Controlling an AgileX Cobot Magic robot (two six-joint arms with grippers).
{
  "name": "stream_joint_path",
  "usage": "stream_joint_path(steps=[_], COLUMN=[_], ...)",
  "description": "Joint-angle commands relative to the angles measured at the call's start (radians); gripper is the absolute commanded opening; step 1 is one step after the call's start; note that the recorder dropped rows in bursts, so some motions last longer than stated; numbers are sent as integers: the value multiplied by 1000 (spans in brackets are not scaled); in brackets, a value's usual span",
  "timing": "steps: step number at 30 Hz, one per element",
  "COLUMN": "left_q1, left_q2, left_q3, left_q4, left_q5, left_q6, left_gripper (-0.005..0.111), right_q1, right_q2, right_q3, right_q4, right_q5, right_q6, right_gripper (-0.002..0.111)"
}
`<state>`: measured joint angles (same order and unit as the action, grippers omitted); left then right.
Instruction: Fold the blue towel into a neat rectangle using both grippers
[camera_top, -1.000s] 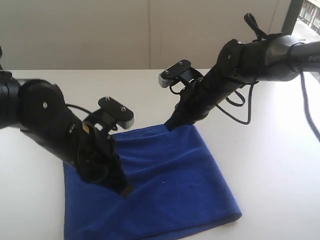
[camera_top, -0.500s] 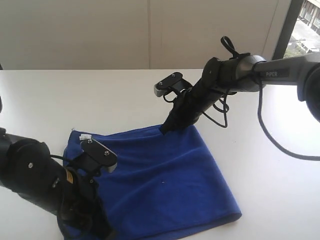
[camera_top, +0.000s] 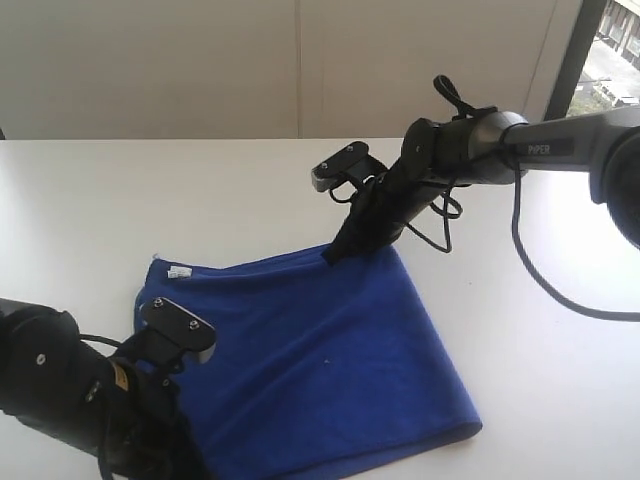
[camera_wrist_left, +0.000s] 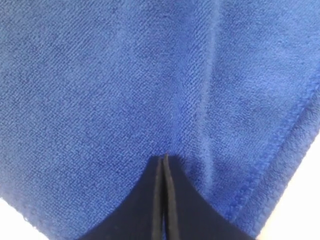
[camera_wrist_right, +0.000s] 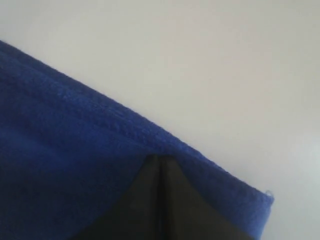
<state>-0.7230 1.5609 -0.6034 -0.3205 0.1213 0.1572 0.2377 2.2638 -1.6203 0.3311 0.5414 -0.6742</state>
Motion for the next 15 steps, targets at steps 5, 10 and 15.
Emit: stream_joint_path(steps=[5,10,15], left_q1=[-8,-8,-8], left_q2=[-173,-362,-583], left_q3=[6,6,120], left_q4=[-17,-13,-8], left_q5=[-17,119,134], left_q6=[-11,-11,-54], left_gripper=[0,0,0], right_q1=[-10,-10,-12], right_q2=[-141,-219,-261], right_q3=[0,4,202], right_q4=[-7,-40,-133], right_q5=[13,274,416], right_q6=[-6,-6,59], right_gripper=[0,0,0])
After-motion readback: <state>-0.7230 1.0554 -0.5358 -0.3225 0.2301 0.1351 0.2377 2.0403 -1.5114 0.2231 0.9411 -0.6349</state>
